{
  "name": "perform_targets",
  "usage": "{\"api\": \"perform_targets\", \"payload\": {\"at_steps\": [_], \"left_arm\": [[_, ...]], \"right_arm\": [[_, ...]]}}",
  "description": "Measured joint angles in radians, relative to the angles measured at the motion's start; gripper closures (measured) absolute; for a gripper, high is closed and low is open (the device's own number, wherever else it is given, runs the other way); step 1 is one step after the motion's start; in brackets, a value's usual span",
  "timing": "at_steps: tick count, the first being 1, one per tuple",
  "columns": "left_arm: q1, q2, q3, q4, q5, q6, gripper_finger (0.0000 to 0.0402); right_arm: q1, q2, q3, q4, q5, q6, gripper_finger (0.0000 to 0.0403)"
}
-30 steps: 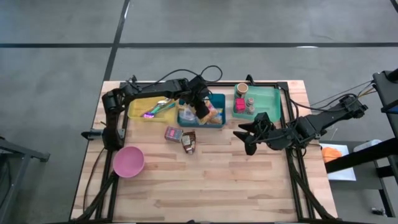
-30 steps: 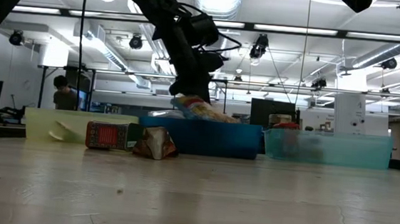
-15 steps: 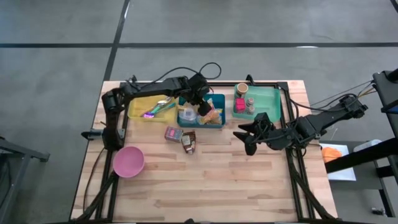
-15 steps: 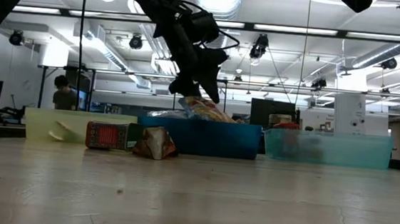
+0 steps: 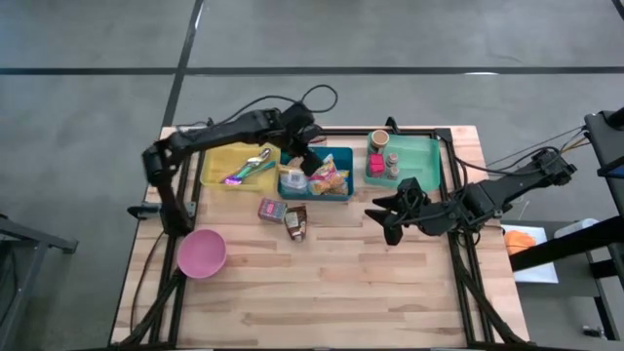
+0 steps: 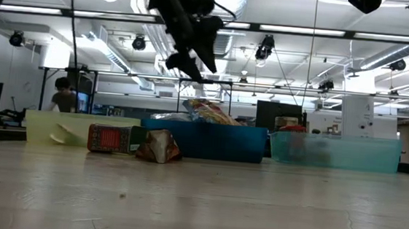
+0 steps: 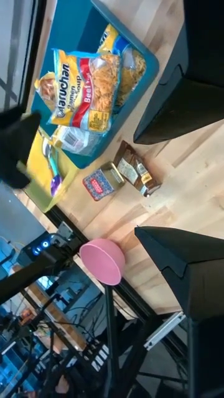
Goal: Pick & Place Food Item
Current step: Put the orange seasoning pack into the light green bin
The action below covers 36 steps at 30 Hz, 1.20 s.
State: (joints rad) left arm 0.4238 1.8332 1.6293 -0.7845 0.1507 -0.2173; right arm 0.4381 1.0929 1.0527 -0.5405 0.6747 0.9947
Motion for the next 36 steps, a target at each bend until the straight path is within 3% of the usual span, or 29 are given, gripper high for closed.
{"api": "perform_targets", "payload": {"at_steps": [8, 14, 20, 25, 36], "left_arm": [[-0.156, -0.32, -0.383, 0.168, 0.01, -0.136, 0.0177], [-0.38, -0.46, -0.631, 0.326, -0.145, -0.263, 0.024], [-0.505, -0.449, -0.714, 0.368, -0.307, -0.41, 0.0328], [-0.532, -0.405, -0.718, 0.395, -0.411, -0.407, 0.0392], [-0.538, -0.253, -0.718, 0.482, -0.421, -0.4, 0.0399]], "right_arm": [[0.0, 0.026, 0.0, -0.001, -0.002, -0.003, 0.0179], [0.0, 0.055, 0.0, 0.011, -0.032, -0.004, 0.0179], [0.0, 0.101, 0.0, 0.061, -0.05, -0.008, 0.0179], [0.0, 0.14, 0.0, 0.108, -0.067, -0.007, 0.0179], [0.002, 0.13, 0.0, 0.155, -0.092, 0.018, 0.0179]]}}
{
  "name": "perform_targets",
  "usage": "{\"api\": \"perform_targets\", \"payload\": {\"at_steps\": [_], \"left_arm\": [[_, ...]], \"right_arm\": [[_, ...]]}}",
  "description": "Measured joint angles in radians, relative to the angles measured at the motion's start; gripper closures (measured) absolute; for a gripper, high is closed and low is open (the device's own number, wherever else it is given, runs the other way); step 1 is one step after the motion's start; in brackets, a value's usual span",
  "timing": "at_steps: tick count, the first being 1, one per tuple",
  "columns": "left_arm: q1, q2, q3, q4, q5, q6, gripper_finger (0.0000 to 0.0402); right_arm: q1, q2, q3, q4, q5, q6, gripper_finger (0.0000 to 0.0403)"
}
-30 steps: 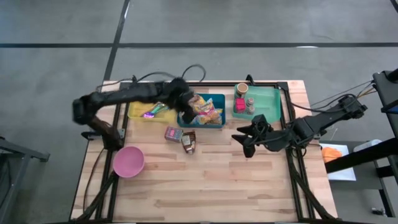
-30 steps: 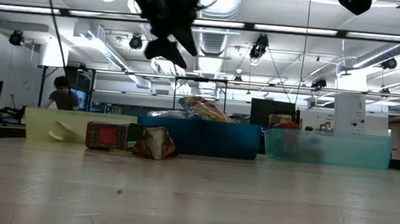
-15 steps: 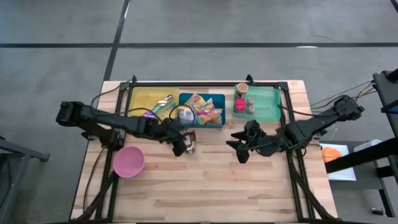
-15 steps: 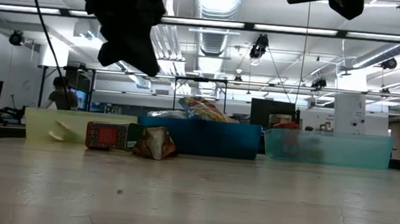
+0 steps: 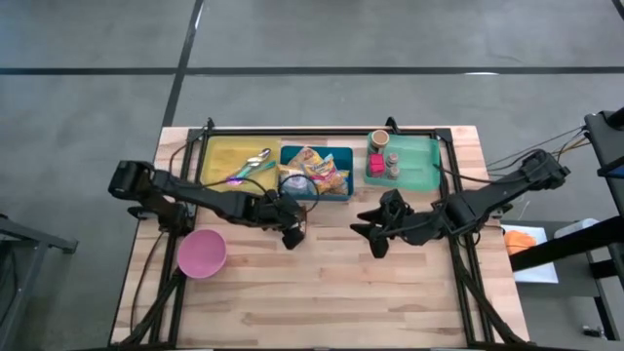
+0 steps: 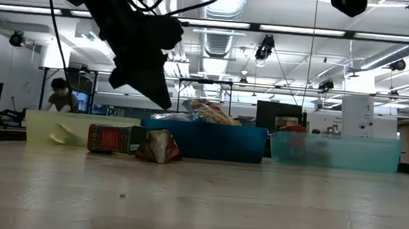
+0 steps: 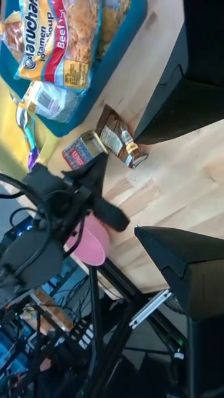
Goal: Pick & Place Food Item
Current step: Put the orange seasoning pack into the light green bin
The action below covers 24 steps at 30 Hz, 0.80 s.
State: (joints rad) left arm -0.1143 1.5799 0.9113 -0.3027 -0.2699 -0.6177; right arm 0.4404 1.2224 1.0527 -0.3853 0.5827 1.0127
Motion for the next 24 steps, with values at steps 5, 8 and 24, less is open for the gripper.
{"api": "perform_targets", "payload": {"at_steps": [5, 8, 24], "left_arm": [[0.0, 0.069, 0.005, 0.049, 0.044, 0.019, 0.0399], [-0.002, 0.103, 0.006, 0.076, 0.081, 0.019, 0.04], [-0.042, 0.117, 0.002, -0.053, 0.356, 0.114, 0.04]], "right_arm": [[0.0, -0.014, 0.009, -0.001, 0.0, -0.028, 0.0179], [0.0, -0.019, 0.026, -0.001, 0.003, -0.054, 0.0179], [0.0, -0.02, 0.076, -0.029, 0.015, -0.099, 0.0179]]}}
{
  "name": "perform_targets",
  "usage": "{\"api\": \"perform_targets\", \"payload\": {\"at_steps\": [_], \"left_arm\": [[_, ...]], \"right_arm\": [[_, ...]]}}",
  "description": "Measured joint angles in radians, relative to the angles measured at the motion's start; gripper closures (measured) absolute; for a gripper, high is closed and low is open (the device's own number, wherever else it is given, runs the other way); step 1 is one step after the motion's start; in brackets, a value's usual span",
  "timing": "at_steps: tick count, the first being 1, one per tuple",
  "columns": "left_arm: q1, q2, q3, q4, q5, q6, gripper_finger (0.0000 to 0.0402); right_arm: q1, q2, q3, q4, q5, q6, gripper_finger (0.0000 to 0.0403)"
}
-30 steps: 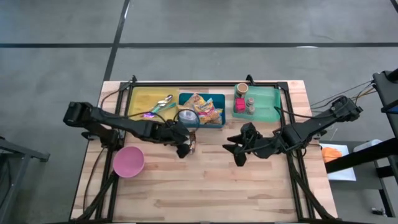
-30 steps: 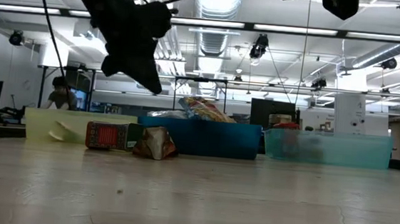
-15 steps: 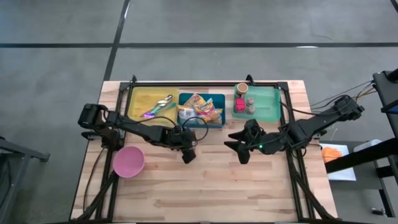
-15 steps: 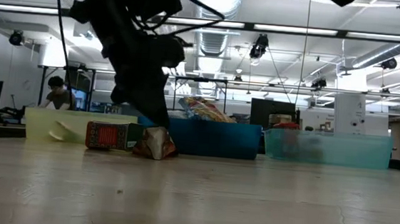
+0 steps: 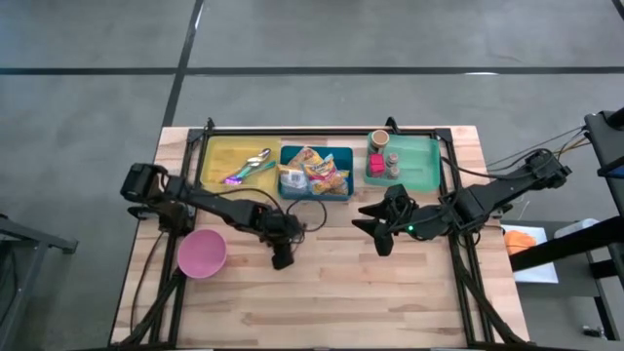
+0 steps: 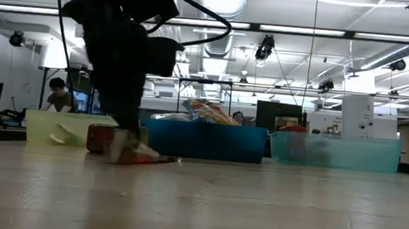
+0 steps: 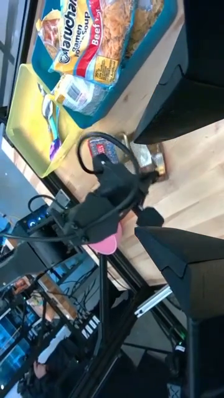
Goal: Pick & Place Food Item
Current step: Put the orange seasoning pack into the light green bin
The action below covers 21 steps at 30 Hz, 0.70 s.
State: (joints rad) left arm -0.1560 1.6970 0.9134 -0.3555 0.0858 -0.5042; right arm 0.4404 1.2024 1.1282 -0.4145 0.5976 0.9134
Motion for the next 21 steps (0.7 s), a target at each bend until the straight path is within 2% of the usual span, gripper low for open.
{"api": "perform_targets", "payload": {"at_steps": [8, 13, 17, 21], "left_arm": [[-0.116, 0.001, 0.002, -0.023, 0.135, 0.013, 0.04], [-0.155, -0.034, 0.002, -0.029, 0.113, -0.047, 0.0396], [-0.156, -0.113, 0.001, -0.028, 0.104, -0.127, 0.0373], [-0.15, -0.197, -0.005, -0.056, -0.023, -0.268, 0.0342]], "right_arm": [[0.0, 0.0, -0.001, 0.0, 0.0, 0.0, 0.0179], [0.0, 0.0, -0.001, 0.0, -0.002, -0.005, 0.0179], [0.0, 0.0, -0.002, 0.0, -0.006, -0.008, 0.0179], [0.001, 0.0, -0.003, 0.0, -0.02, -0.009, 0.0179]]}}
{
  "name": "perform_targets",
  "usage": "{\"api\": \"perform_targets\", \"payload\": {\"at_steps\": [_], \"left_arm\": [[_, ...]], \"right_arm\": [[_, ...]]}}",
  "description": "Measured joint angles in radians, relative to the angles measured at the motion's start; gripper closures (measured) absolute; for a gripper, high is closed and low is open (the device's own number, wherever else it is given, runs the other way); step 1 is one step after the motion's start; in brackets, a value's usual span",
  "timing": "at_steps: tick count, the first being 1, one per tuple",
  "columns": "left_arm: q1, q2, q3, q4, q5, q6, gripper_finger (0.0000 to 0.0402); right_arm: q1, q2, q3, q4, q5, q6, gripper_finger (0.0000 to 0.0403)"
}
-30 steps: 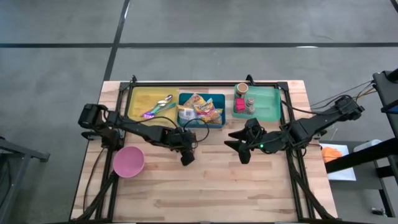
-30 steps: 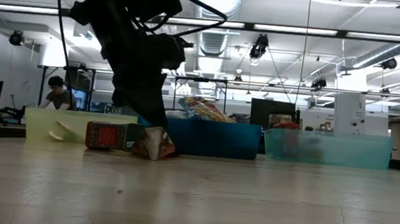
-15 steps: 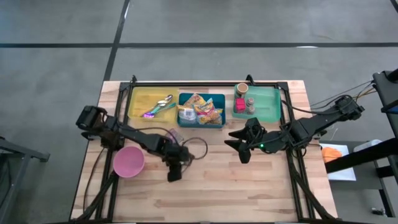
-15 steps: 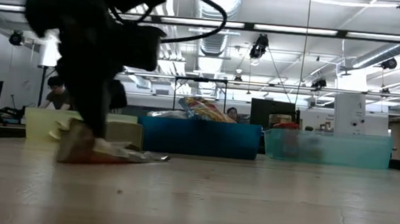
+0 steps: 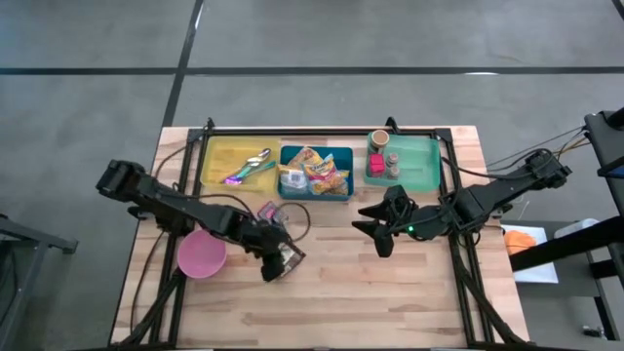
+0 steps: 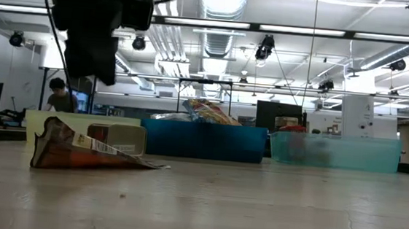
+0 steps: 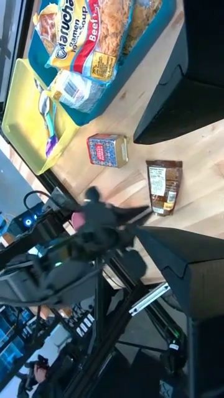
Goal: Pick & Place Food Item
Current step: Put the orange seasoning pack into the light green bin
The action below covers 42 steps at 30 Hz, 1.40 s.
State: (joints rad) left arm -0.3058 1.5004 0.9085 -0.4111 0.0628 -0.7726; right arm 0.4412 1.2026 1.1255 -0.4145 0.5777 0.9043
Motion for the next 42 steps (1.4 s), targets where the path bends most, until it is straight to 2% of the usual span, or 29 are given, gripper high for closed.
{"api": "perform_targets", "payload": {"at_steps": [2, 4, 12, 19, 30, 42], "left_arm": [[0.006, -0.025, -0.001, -0.024, -0.054, -0.074, 0.0323], [0.017, -0.032, -0.016, -0.032, -0.059, -0.135, 0.0302], [0.021, -0.032, -0.103, 0.033, 0.059, -0.274, 0.0195], [0.018, -0.03, -0.112, 0.073, 0.08, -0.299, 0.0123], [0.009, -0.03, -0.134, 0.081, 0.071, -0.302, 0.0109], [-0.001, -0.029, -0.202, 0.156, 0.034, -0.403, 0.0109]], "right_arm": [[0.001, 0.0, 0.0, 0.0, -0.003, 0.0, 0.0179], [0.005, 0.0, 0.0, 0.0, -0.003, 0.0, 0.0179], [0.013, 0.001, 0.0, 0.002, -0.003, -0.025, 0.0179], [0.013, 0.001, 0.0, 0.0, -0.003, -0.037, 0.0179], [0.013, 0.001, 0.0, 0.0, -0.002, -0.033, 0.0179], [0.013, 0.001, 0.0, 0.0, -0.002, -0.04, 0.0179]]}}
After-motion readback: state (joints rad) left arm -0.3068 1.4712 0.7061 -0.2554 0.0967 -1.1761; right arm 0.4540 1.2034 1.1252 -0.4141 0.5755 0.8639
